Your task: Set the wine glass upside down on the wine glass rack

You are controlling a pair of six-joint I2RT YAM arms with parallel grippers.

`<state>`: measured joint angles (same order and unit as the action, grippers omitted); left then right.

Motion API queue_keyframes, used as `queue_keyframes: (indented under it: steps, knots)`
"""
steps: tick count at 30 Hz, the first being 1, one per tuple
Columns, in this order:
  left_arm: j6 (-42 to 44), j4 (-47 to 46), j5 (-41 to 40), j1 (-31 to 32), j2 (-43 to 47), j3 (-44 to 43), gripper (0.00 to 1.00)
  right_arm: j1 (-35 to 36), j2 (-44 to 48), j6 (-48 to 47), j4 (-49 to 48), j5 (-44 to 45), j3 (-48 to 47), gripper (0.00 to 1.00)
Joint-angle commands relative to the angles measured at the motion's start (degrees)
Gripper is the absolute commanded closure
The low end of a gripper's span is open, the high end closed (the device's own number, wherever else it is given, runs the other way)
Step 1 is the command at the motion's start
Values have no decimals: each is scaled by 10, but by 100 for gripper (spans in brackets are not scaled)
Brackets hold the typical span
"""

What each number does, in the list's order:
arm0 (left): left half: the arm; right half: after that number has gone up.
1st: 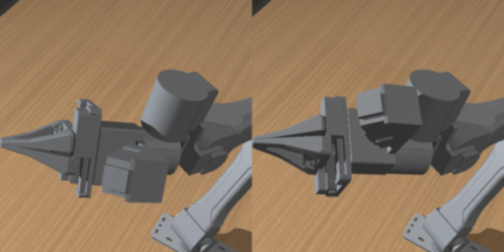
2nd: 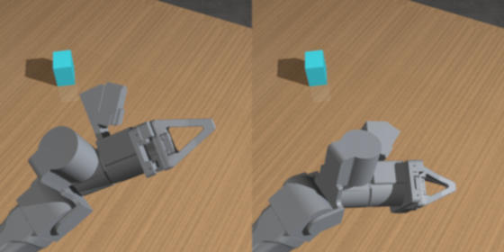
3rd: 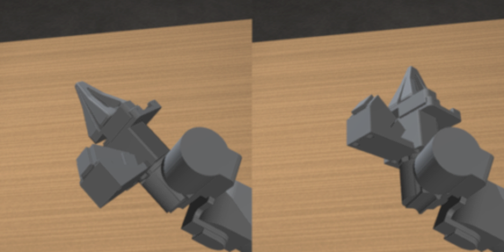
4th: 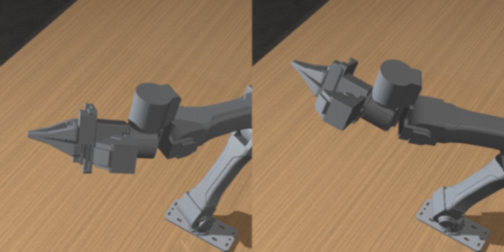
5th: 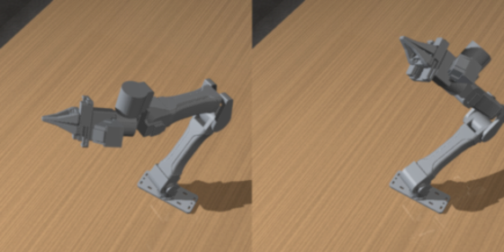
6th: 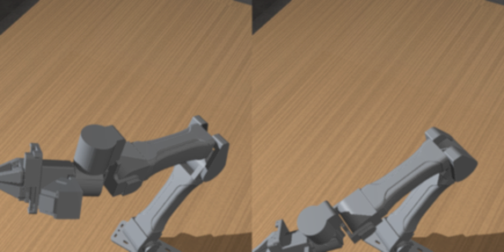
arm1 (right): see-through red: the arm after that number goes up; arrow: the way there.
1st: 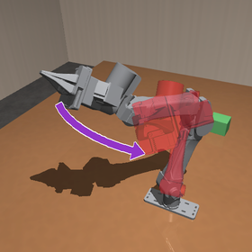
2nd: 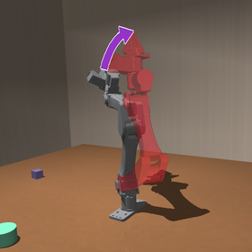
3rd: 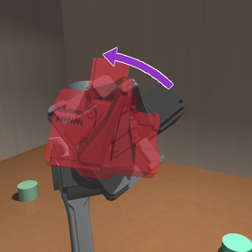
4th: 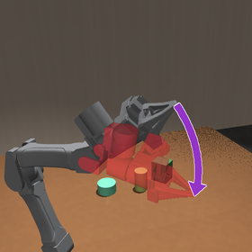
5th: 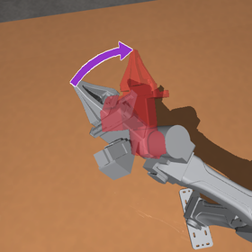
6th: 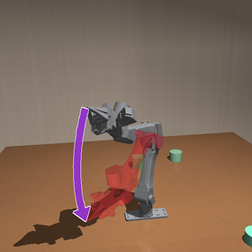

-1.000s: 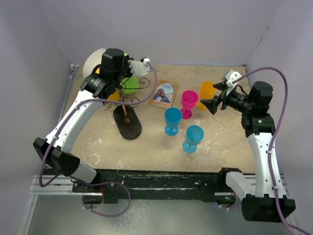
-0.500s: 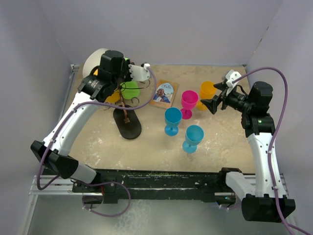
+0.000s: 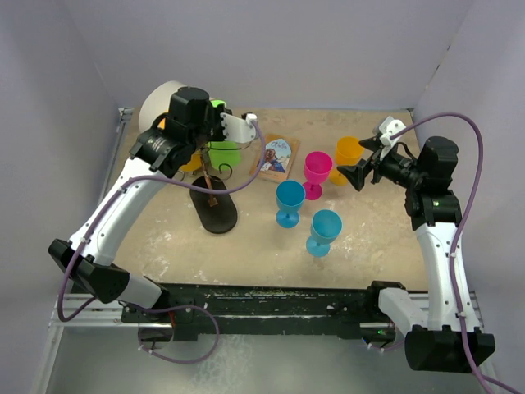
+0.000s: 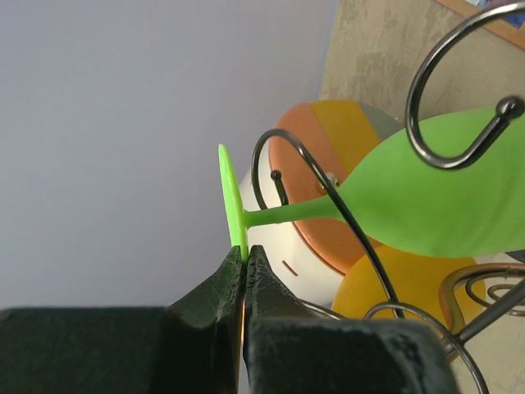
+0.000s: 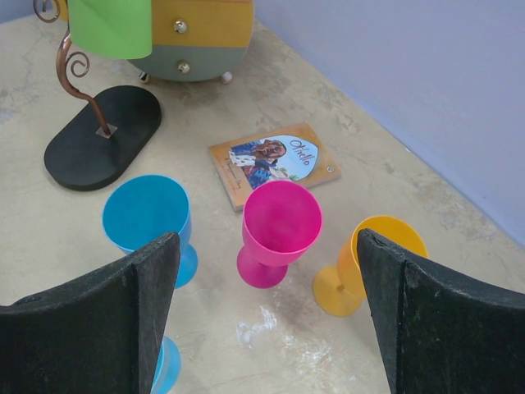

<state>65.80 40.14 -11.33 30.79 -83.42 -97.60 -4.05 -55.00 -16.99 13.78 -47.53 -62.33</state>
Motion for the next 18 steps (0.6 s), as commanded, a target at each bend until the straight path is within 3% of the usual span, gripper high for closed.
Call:
queue_keyframes:
  steps: [1,18]
  knots:
    - [19,-41,20,10,22,4,100,-3,7,-5,-22,-4,2,9]
    - [20,-102,0,25,-9,12,100,-6,8,-6,-23,-4,3,9]
